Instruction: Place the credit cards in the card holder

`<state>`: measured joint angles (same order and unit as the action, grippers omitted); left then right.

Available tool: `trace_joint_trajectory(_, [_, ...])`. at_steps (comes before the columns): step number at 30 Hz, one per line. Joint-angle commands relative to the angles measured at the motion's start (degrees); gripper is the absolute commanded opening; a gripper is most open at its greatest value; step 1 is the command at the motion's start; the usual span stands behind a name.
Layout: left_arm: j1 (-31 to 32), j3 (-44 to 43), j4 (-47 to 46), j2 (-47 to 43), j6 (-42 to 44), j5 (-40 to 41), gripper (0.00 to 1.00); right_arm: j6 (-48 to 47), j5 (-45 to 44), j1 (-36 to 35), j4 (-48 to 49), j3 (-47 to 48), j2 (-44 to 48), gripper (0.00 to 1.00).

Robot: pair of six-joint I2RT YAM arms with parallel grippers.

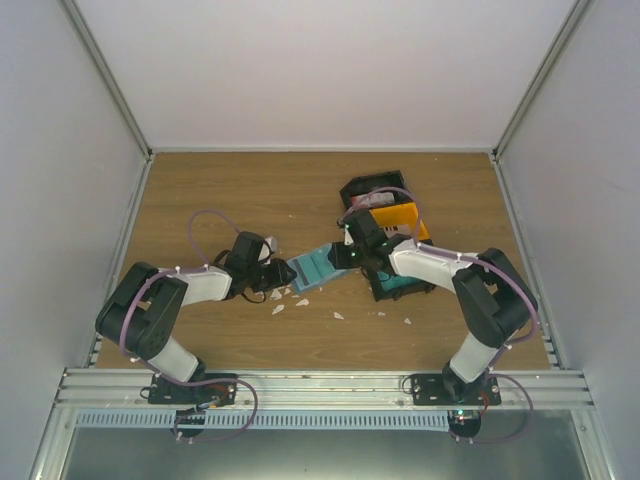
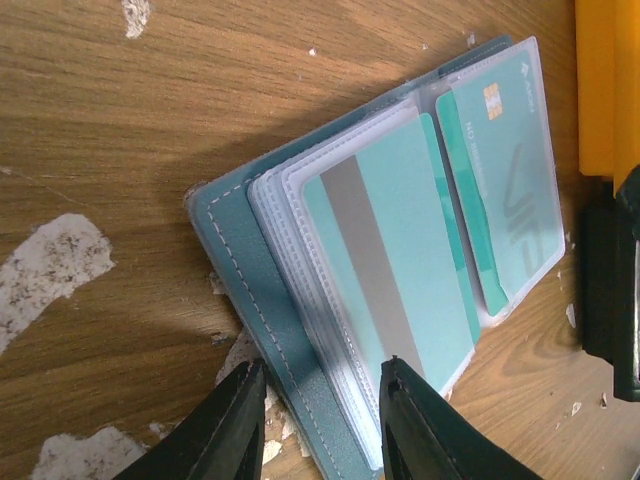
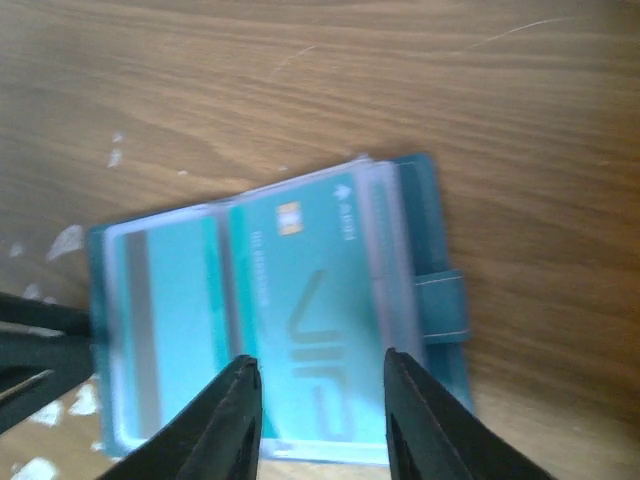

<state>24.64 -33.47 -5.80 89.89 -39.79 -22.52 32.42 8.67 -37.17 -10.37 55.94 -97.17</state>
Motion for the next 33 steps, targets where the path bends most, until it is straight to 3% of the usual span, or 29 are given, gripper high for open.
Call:
trace_joint_trajectory(1, [0.06, 0.95, 2.94, 0.93, 1.25, 1.9, 0.35, -1.65, -9.67, 1.09, -4.05, 0.01, -1.0, 0.41])
trace_joint_trajectory(7, [0.08, 1.16, 4.61, -1.6, 1.27, 3.73, 0.38, -3.04, -7.03, 1.42, -2.58, 0.66, -4.95, 0.5])
trace_joint_trajectory(18, [0.08, -0.1, 3.76, 2.69, 1.23, 1.8, 0.34, -4.18, -2.87, 2.19, 1.05, 2.48, -9.94, 0.5])
trace_joint_trajectory(33, [0.06, -0.92, 2.51, 5.34, 1.73, 0.08, 0.32, -5.01, 9.38, 2.46, 2.73, 0.23, -1.45, 0.43])
